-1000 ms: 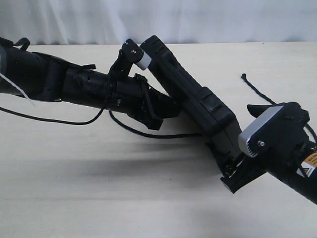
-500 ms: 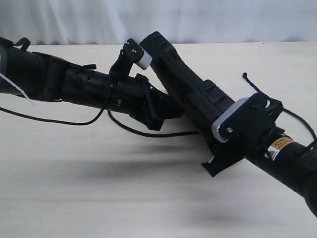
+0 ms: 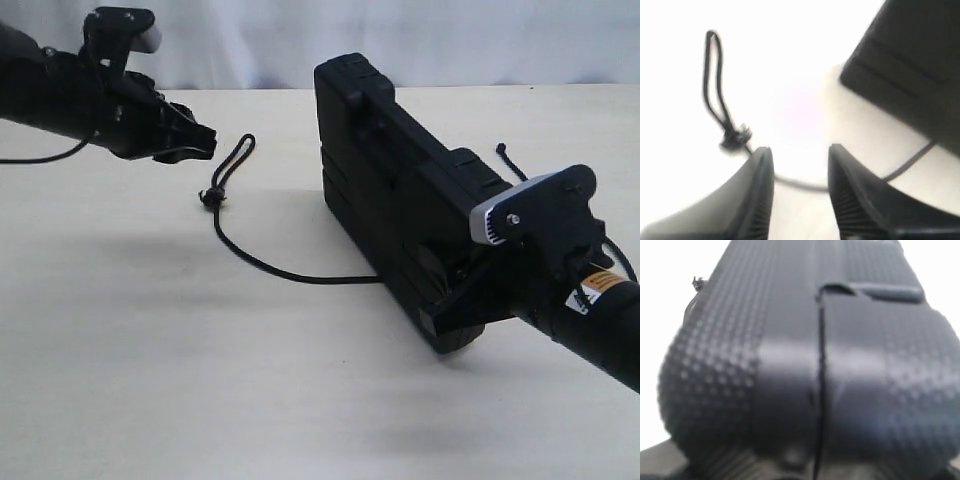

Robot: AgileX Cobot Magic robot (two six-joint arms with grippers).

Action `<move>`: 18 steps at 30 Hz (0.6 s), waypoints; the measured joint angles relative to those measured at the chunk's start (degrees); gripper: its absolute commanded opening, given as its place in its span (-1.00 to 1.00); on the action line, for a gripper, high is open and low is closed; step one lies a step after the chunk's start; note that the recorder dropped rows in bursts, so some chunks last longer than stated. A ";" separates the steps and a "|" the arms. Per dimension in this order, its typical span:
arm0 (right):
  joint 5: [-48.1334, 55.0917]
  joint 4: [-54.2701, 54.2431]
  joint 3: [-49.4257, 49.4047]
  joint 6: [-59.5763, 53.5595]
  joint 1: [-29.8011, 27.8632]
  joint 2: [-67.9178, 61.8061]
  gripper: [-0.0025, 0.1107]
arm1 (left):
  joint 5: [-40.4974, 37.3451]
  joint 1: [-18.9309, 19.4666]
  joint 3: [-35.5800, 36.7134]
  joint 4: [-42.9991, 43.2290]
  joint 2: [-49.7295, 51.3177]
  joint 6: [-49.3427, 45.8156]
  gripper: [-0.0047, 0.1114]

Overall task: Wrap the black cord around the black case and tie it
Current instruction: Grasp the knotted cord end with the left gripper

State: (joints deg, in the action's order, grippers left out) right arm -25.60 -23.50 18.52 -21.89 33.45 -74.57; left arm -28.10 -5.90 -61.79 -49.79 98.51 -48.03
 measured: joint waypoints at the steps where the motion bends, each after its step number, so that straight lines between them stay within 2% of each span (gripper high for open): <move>1: 0.10 -0.15 0.00 0.00 0.00 0.10 -0.88 | -2.69 0.43 -2.30 7.24 0.93 6.97 -0.31; 4: 0.23 -0.25 0.00 0.00 0.00 0.10 -0.88 | -12.58 0.16 -10.08 28.27 5.49 23.76 -0.31; 7: 0.59 -0.25 0.00 0.00 0.00 0.22 -0.88 | -19.14 -0.37 -16.07 39.12 10.80 32.75 -0.31; 11: 0.92 -0.25 0.00 0.00 0.00 0.22 -0.88 | -19.07 -0.52 -20.06 40.45 16.58 36.10 -0.31; 18: 0.97 -0.25 0.00 0.00 0.00 0.22 -0.88 | -8.20 -0.98 -20.56 33.83 21.51 36.82 -0.31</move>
State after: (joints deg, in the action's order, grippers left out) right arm -24.63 -23.76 18.52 -21.89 33.45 -74.35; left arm -36.30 -6.88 -82.35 -15.96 120.03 -11.20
